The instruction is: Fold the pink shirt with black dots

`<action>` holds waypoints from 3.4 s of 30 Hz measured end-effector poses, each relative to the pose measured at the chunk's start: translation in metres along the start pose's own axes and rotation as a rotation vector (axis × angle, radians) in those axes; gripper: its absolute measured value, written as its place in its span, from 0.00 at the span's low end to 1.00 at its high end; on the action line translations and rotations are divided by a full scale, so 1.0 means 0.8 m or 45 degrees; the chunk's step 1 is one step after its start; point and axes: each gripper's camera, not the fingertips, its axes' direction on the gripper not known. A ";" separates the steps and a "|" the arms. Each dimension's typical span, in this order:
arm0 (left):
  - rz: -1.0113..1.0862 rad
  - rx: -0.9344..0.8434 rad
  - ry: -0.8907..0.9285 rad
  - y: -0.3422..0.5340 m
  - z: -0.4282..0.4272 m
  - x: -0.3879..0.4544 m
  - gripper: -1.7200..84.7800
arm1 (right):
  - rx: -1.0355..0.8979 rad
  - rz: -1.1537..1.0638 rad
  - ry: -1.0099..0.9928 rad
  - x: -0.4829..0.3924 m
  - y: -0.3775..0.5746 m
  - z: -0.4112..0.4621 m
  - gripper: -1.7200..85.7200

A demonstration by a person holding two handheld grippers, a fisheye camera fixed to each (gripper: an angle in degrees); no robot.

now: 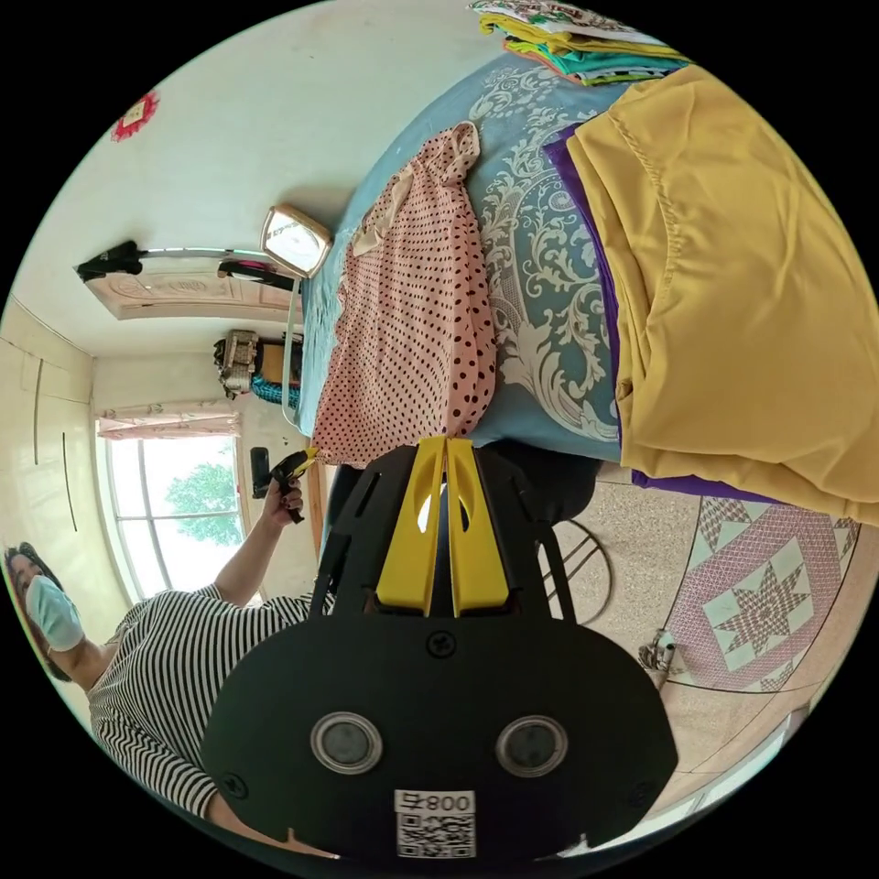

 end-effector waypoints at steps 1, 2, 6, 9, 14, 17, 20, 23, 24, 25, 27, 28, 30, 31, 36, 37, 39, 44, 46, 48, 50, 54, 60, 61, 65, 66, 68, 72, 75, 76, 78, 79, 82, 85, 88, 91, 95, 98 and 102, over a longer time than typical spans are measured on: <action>-0.001 -0.008 -0.002 -0.003 0.003 -0.004 0.04 | -0.009 0.006 0.032 0.004 -0.007 0.000 0.02; -0.012 -0.018 -0.009 -0.010 0.009 -0.014 0.04 | -0.019 0.028 0.051 0.012 -0.015 0.003 0.02; -0.083 -0.011 -0.026 -0.034 0.023 -0.050 0.05 | -0.041 0.117 0.017 0.044 -0.038 0.019 0.02; -0.131 0.010 -0.051 -0.047 0.021 -0.074 0.05 | -0.037 0.163 -0.006 0.060 -0.052 0.029 0.02; -0.140 0.083 -0.071 -0.096 0.008 -0.105 0.06 | 0.062 0.223 -0.058 0.080 -0.070 0.027 0.02; -0.100 0.124 -0.085 -0.156 0.007 -0.112 0.07 | 0.122 0.249 -0.035 0.085 -0.085 0.025 0.02; -0.034 0.154 -0.116 -0.229 0.014 -0.112 0.08 | 0.184 0.254 0.020 0.082 -0.107 0.023 0.02; 0.070 0.182 -0.100 -0.309 0.030 -0.103 0.08 | 0.275 0.179 0.025 0.067 -0.139 0.018 0.02; 0.124 0.167 -0.102 -0.343 0.043 -0.095 0.09 | 0.288 0.146 0.023 0.061 -0.148 0.019 0.02; 0.153 0.156 -0.107 -0.360 0.050 -0.090 0.09 | 0.300 0.086 0.024 0.050 -0.171 0.022 0.02; 0.265 0.116 -0.132 -0.424 0.087 -0.069 0.09 | 0.283 -0.016 0.036 0.032 -0.215 0.034 0.02; 0.287 0.110 -0.142 -0.439 0.097 -0.064 0.09 | 0.256 -0.091 0.042 0.019 -0.249 0.046 0.02; 0.389 0.082 -0.196 -0.494 0.135 -0.044 0.10 | 0.216 -0.205 0.061 -0.003 -0.306 0.070 0.02; 0.409 0.081 -0.214 -0.507 0.143 -0.040 0.10 | 0.184 -0.271 0.063 -0.016 -0.344 0.088 0.02; 0.589 0.092 -0.399 -0.611 0.200 -0.014 0.12 | 0.082 -0.540 0.122 -0.073 -0.479 0.165 0.03; 0.605 0.086 -0.426 -0.621 0.206 -0.013 0.12 | 0.059 -0.589 0.156 -0.085 -0.508 0.184 0.04; 0.654 0.053 -0.508 -0.654 0.233 -0.014 0.12 | 0.034 -0.658 0.222 -0.103 -0.551 0.213 0.05; 0.718 -0.003 -0.559 -0.698 0.279 -0.029 0.13 | -0.006 -0.881 0.412 -0.162 -0.664 0.301 0.08; 0.753 -0.016 -0.566 -0.705 0.292 -0.032 0.12 | -0.037 -0.947 0.508 -0.179 -0.691 0.335 0.08; 0.798 -0.023 -0.623 -0.710 0.305 -0.034 0.11 | -0.073 -1.009 0.610 -0.192 -0.712 0.368 0.08; 0.822 0.004 -0.661 -0.711 0.309 -0.036 0.09 | -0.135 -1.069 0.749 -0.196 -0.733 0.411 0.08; 0.834 0.013 -0.641 -0.723 0.312 -0.043 0.06 | -0.198 -1.113 0.837 -0.191 -0.752 0.452 0.08; 0.851 0.104 -0.566 -0.731 0.294 -0.043 0.04 | -0.205 -1.132 0.810 -0.191 -0.778 0.463 0.04; 0.855 0.119 -0.549 -0.731 0.290 -0.042 0.04 | -0.191 -1.134 0.803 -0.191 -0.781 0.459 0.04; 0.899 0.200 -0.444 -0.718 0.263 -0.042 0.04 | -0.122 -1.187 0.673 -0.194 -0.778 0.429 0.03; 0.915 0.212 -0.422 -0.712 0.256 -0.043 0.04 | -0.109 -1.196 0.649 -0.193 -0.776 0.423 0.03; 0.939 0.215 -0.390 -0.705 0.248 -0.047 0.04 | -0.062 -1.225 0.550 -0.187 -0.769 0.398 0.03; 0.946 0.159 -0.398 -0.699 0.244 -0.063 0.04 | -0.102 -1.226 0.314 -0.167 -0.771 0.373 0.03; 0.919 0.099 -0.392 -0.703 0.243 -0.075 0.04 | -0.128 -1.233 0.316 -0.155 -0.773 0.369 0.03; 0.921 0.087 -0.391 -0.704 0.243 -0.077 0.04 | -0.172 -1.226 0.317 -0.151 -0.776 0.371 0.03; 0.930 0.043 -0.399 -0.707 0.243 -0.079 0.05 | -0.213 -1.228 0.321 -0.149 -0.778 0.375 0.03; 0.928 0.036 -0.405 -0.708 0.243 -0.079 0.05 | -0.238 -1.223 0.338 -0.148 -0.780 0.378 0.03; 0.935 0.017 -0.420 -0.713 0.236 -0.077 0.06 | -0.301 -1.223 0.357 -0.150 -0.785 0.383 0.03; 0.913 0.003 -0.426 -0.722 0.228 -0.077 0.08 | -0.323 -1.202 0.371 -0.153 -0.794 0.384 0.03; 0.892 0.020 -0.427 -0.730 0.216 -0.077 0.09 | -0.320 -1.203 0.390 -0.160 -0.801 0.385 0.04; 0.849 0.061 -0.412 -0.741 0.200 -0.078 0.10 | -0.323 -1.212 0.428 -0.171 -0.803 0.387 0.04; 0.807 0.231 -0.434 -0.756 0.161 -0.074 0.11 | -0.281 -1.173 0.453 -0.182 -0.807 0.375 0.05; 0.749 0.351 -0.559 -0.779 0.131 -0.074 0.12 | -0.116 -1.111 0.563 -0.187 -0.817 0.346 0.07; 0.608 0.363 -0.699 -0.827 0.109 -0.093 0.13 | 0.075 -0.978 0.666 -0.191 -0.851 0.311 0.10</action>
